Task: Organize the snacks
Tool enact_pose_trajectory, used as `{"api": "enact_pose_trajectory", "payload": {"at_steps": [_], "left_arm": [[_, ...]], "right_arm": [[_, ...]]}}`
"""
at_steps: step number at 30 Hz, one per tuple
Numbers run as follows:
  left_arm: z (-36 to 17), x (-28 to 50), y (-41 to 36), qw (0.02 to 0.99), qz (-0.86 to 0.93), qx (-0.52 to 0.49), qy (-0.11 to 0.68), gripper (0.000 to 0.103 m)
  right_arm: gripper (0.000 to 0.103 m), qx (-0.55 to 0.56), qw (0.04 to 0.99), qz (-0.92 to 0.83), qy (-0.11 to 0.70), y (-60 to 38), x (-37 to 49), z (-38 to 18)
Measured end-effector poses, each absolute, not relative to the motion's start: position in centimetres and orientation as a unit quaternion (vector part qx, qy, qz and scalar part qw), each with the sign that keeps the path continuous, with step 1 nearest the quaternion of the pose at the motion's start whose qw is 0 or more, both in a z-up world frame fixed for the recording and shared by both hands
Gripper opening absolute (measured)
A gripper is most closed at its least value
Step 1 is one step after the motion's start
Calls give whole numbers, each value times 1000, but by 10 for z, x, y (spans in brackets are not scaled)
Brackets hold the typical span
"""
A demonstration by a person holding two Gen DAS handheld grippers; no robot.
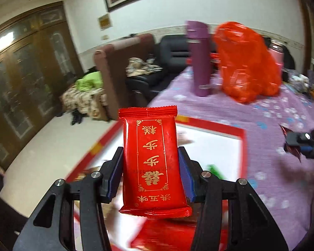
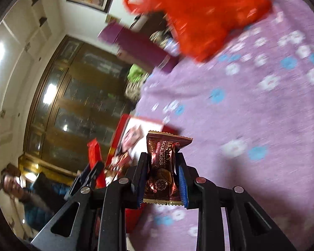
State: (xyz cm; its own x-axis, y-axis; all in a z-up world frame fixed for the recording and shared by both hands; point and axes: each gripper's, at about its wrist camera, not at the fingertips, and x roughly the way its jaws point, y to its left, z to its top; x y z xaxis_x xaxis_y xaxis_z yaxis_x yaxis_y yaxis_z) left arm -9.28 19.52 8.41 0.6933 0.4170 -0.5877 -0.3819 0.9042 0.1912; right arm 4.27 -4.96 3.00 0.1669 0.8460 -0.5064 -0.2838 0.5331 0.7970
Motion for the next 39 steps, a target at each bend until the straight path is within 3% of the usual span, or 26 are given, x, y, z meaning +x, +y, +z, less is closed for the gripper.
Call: {"api": "enact_pose_trajectory", "payload": {"at_steps": [13,26,29,30,32,37,39], "left_arm": [[63,-93,227,910,230,15,345,49],[65,-80,221,905,242,44,346,49],[70,-81,217,905,252,59,339,50],[74,-82,214,905,256,64,333,52],[82,-85,212,909,260,68,320,69],[106,-100,202,928,248,55,273,85],[113,-106,195,936,234,53,259,85]], "right_arm": [[26,189,669,469,545,98,-7,27],[29,205,693,460,516,120,-7,26],[42,203,705,455,505,114,-7,28],[43,202,712,450,500,109,-8,31],[44,208,721,448,486,98,-8,37],[48,224,749,426,456,61,-4,54],[49,226,762,414,444,45,-2,61]]}}
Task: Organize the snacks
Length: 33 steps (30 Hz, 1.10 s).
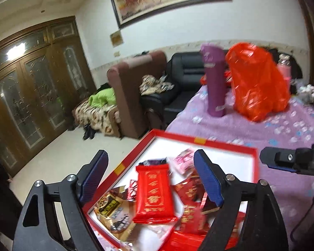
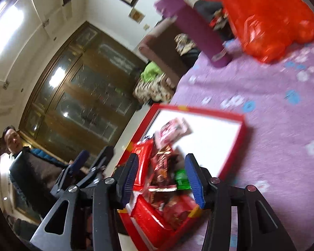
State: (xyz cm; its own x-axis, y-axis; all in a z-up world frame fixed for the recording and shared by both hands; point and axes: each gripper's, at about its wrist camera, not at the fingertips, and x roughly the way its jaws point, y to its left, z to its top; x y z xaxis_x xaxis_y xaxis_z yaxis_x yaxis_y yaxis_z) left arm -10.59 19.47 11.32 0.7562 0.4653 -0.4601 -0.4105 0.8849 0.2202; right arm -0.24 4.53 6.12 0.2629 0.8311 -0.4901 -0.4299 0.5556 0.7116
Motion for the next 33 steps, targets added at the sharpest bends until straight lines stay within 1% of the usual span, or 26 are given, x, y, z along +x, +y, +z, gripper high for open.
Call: {"api": "enact_pose_trajectory", "payload": {"at_steps": [5,9,10,12,13,15,17,19,20,21,24,27,30,33], "left_arm": [[129,-122,177,955,176,30,238,89],[141,-135,158,964,140,32,224,90],[143,-138,154,966,131,33,219,92],[147,-147,144,972,118,41,201,101],[148,-151,139,973,114,45,193,103],[150,-159,128,977,98,56,180,103],[150,-161,119,979,81,67,176,103],[148,-157,111,977,74,79,185,103],[146,-154,108,974,74,85,197,103],[144,-151,106,971,78,87,208,103],[135,-140,108,962,110,88,234,103],[126,-139,115,958,145,79,234,103],[121,-139,122,953,180,78,229,103],[116,-137,130,949,193,71,241,103]], "right_arm": [[52,239,786,387,419,1,-8,81],[53,234,806,373,395,-30,-17,95],[55,229,816,368,383,-39,-21,100],[59,219,830,363,363,-54,-27,108],[60,206,840,363,347,-60,-32,112],[65,181,857,362,321,-66,-41,118],[78,155,875,358,285,-72,-52,120],[87,154,882,362,260,-78,-59,115],[89,160,881,365,254,-81,-61,109],[89,161,880,365,257,-82,-61,103],[89,133,880,346,298,-73,-51,91],[89,141,870,350,316,-69,-47,84],[89,130,871,355,315,-64,-53,83],[89,114,872,361,310,-58,-58,83]]}}
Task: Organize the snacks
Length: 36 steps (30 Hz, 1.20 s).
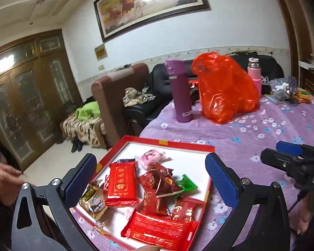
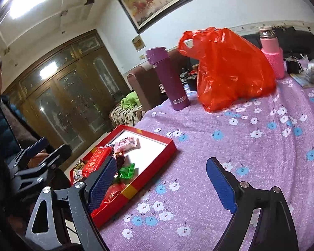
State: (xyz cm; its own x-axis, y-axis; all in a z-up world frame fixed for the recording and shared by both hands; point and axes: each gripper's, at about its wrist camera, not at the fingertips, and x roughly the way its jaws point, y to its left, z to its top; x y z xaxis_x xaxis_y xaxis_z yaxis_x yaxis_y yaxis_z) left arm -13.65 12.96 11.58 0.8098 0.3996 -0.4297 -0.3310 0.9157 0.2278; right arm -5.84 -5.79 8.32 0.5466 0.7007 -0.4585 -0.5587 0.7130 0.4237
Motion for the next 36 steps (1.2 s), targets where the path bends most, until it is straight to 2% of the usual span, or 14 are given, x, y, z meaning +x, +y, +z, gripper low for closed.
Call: {"api": "enact_pose_trajectory", "payload": {"at_steps": [25,36], "left_arm": [[101,-134,153,939,202,33,278,103],[97,-131,156,936,199,24,289,103]], "right_arm": [[89,-2,879,392,272,-17,-94,81],[89,1,884,393,254,-20,-98,85]]}}
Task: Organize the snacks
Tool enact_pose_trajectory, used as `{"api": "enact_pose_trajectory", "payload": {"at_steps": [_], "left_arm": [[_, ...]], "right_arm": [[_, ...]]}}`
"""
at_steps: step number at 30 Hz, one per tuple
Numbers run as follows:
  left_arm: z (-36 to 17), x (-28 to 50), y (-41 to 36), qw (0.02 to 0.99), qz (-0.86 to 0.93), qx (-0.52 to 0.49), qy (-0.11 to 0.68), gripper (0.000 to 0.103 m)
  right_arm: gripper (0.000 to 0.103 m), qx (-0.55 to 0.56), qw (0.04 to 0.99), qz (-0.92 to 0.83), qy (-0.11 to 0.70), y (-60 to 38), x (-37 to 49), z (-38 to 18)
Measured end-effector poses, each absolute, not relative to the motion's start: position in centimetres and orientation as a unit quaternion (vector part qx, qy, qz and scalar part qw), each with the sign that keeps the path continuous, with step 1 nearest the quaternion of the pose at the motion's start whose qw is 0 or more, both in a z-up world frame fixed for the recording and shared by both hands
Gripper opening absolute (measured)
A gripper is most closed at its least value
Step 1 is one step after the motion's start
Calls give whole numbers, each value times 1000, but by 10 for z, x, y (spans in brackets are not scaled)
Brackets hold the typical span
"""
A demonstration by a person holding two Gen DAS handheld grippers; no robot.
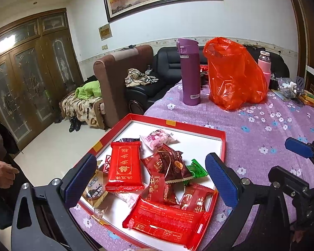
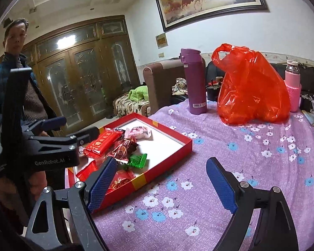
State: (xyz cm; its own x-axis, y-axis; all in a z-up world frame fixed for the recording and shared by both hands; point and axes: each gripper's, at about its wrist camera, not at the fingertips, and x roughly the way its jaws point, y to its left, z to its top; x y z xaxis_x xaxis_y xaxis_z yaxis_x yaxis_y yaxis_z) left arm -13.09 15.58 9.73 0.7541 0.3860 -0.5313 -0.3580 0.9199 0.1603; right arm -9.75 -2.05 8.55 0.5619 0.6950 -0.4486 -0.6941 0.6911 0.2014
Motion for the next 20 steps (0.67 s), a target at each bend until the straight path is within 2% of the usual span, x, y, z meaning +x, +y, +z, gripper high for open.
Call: {"api": "enact_pose_trajectory", "payload": {"at_steps": [20], "left_arm": [[89,-135,164,935,205,5,290,103]], "right_arm": [[89,-55,884,394,246,-6,-107,79]]}}
